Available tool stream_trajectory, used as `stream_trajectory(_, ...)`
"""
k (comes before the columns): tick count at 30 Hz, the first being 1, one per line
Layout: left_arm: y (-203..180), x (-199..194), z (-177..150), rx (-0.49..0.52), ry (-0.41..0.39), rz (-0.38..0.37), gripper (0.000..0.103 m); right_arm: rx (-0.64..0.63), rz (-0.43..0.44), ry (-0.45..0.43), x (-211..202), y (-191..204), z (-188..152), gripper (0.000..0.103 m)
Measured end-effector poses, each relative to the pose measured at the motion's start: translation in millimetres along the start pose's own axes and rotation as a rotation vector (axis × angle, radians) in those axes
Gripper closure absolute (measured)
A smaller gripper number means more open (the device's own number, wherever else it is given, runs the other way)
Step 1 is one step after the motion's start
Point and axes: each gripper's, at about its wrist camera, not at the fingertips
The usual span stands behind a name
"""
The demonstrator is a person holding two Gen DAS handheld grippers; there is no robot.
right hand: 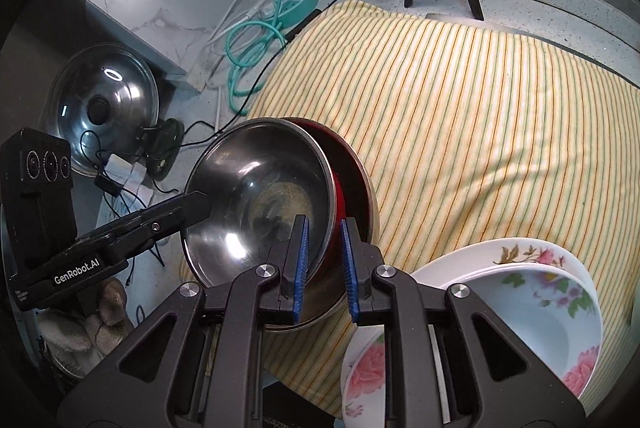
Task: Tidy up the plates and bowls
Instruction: 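Lower the red steel bowl into the large steel bowl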
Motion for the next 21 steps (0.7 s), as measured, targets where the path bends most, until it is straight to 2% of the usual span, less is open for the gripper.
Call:
stream_trajectory(14, -1.7, 6.8, -0.9, 0.038, 0.024, 0.045, 0.080, -0.018, -0.024, 0.016, 8.4, 3.4, 1.6, 0.083)
stream_trajectory(17, -1.2, 7.9, -1.6, 0.038, 0.025, 0.052, 0.077, -0.022, -0.012, 0.012, 8.1, 4.8, 1.4, 0.076)
stream_trajectory(19, -1.9, 8.2, -2.1, 0.040, 0.025, 0.056, 0.072, -0.024, -0.008, 0.003, 6.4, 5.4, 1.7, 0.064)
stream_trajectory(21, -3.1, 7.3, -2.5, 0.042, 0.021, 0.058, 0.069, -0.022, 0.001, -0.001, 4.9, 7.0, 2.2, 0.061)
Point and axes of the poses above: each gripper's, at about its wrist camera, not at the fingertips, and x roughly the way its jaws point, y to its left, z to its top
